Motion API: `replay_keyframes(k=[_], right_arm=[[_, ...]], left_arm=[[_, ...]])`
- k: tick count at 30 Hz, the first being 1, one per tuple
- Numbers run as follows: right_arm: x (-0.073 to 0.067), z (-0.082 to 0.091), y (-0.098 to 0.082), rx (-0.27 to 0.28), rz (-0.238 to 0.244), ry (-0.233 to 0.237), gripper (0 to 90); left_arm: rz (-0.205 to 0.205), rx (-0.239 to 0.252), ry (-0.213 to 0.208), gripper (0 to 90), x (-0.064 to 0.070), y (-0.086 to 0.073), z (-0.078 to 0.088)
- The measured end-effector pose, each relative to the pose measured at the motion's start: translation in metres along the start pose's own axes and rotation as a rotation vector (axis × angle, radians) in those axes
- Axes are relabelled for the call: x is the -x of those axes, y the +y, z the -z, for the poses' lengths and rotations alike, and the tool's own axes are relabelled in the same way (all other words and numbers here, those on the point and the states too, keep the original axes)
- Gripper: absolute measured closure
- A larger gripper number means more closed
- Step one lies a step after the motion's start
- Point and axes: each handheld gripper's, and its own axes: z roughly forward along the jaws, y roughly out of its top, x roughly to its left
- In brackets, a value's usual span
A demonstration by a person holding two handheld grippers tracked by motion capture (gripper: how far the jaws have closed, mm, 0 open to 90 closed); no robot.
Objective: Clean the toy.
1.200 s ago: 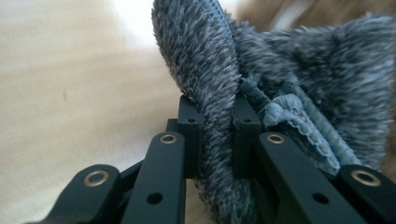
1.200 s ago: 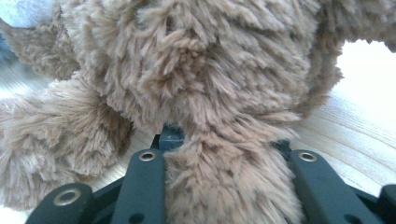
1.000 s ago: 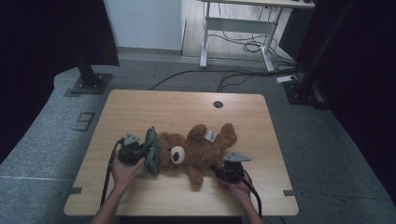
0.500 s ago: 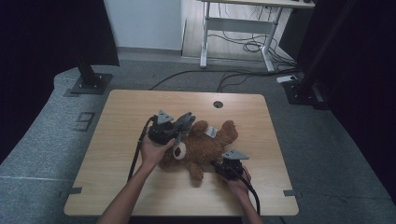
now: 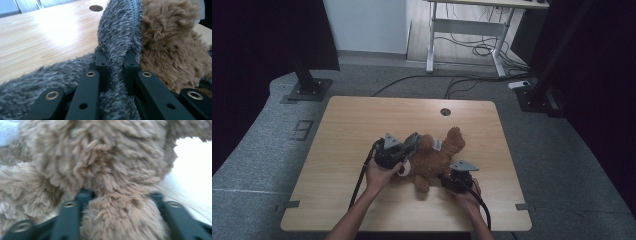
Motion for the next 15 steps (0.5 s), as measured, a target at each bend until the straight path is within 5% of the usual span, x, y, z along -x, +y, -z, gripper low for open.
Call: replay_keyframes(k=[4,9,15], right_arm=[[0.004,0.011,-0.005,0.021,-0.017,0.001,29.9],[0.014,0.038,0.000,0.121,-0.056,0.011,27.5],[0.031,0.063,0.023,0.211,-0.107,-0.042,24.4]], left_arm=[[0.030,0.025,-0.034,78.7,0.002,-0.007,0.007],[0.013,0.044,-0.047,78.7,0.011,-0.014,0.013],[0.004,0.075,-0.058,78.7,0.019,-0.025,0.022]])
